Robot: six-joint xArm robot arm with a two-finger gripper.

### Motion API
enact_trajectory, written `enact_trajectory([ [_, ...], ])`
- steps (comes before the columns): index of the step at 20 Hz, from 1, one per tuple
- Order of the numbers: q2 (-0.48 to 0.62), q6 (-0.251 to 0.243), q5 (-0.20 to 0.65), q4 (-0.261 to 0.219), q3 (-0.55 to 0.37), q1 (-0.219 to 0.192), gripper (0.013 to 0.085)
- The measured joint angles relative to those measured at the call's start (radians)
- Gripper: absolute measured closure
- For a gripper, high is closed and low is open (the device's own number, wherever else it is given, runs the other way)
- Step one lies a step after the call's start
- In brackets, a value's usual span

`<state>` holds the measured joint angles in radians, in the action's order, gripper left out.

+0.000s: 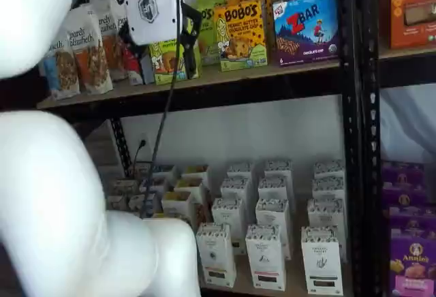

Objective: Pick up the white box with a yellow strip in the middle, on the bottom shelf, the fourth box from the left

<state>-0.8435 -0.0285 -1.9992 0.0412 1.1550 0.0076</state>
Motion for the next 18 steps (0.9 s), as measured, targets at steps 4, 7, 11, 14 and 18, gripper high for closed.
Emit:
enact_trajectory([
  [4,0.045,0.006,-0.075,0.018,0.04,-0.016,0.013],
  [7,0.046,0.004,-0.071,0.015,0.037,-0.012,0.013],
  [11,0.037,-0.004,-0.036,0.0,0.015,0.004,0.013],
  [14,0.03,-0.011,-0.006,-0.009,-0.006,0.015,0.013],
  [18,0.013,-0.031,0.052,-0.034,-0.046,0.046,0.013],
])
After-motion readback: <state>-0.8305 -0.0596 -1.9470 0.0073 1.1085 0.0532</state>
